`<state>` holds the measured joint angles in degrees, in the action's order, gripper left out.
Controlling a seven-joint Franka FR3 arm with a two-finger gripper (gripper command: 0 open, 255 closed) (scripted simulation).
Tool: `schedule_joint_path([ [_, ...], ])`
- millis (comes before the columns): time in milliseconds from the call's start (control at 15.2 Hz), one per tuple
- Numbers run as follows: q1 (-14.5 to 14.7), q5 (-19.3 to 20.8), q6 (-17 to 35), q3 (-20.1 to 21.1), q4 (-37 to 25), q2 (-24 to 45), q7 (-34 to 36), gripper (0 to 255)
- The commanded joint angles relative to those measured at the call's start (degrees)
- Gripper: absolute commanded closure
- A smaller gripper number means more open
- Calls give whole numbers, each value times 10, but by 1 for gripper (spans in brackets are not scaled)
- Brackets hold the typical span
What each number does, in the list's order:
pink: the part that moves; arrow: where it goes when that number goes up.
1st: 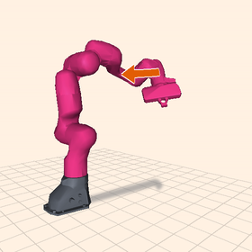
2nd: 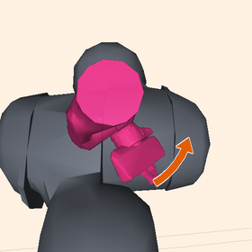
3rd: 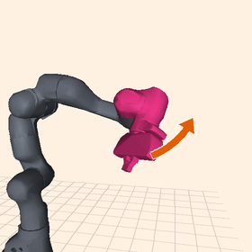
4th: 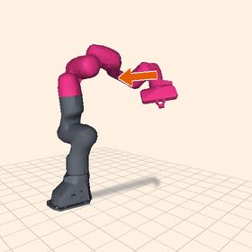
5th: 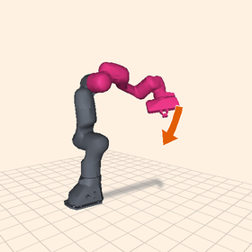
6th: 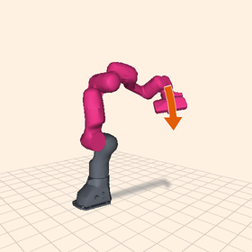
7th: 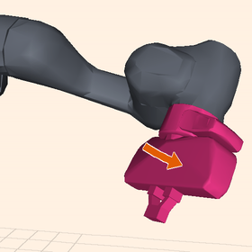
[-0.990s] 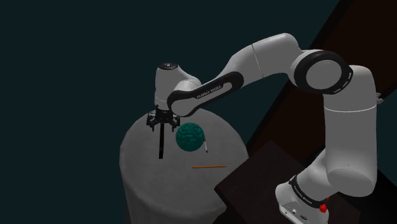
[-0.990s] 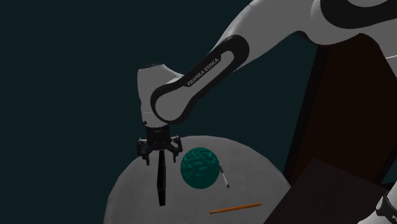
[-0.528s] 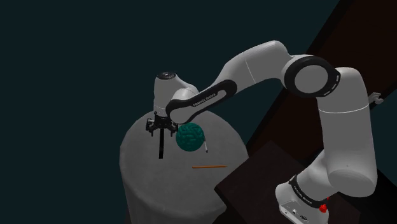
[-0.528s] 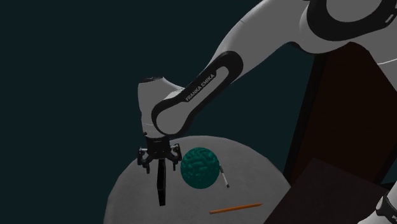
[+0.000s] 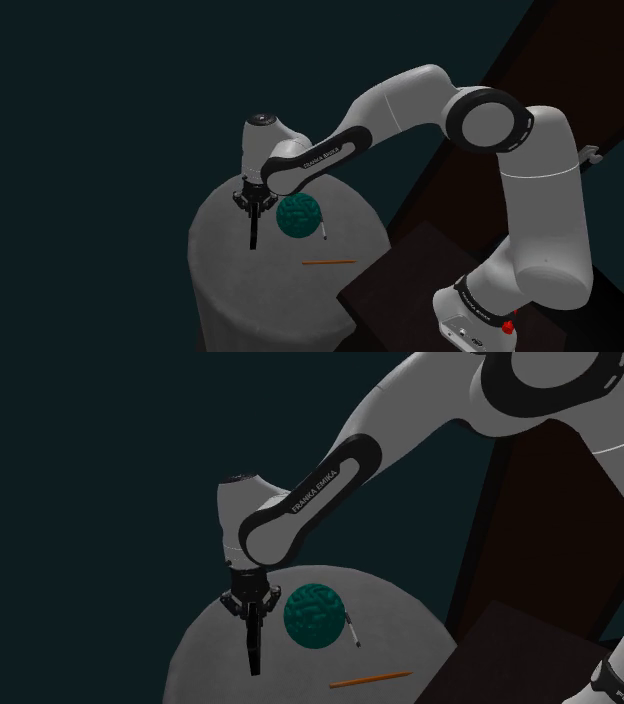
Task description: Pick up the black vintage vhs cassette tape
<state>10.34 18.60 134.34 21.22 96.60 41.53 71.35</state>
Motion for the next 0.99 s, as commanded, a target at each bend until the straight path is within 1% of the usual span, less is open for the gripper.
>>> schedule_joint_path([
  [0,0,0,0,0,0,0,0,255],
  [132,0,0,0,0,-1,0,0,255],
  [924,-14,-25,-59,21,-1,-60,-14,255],
])
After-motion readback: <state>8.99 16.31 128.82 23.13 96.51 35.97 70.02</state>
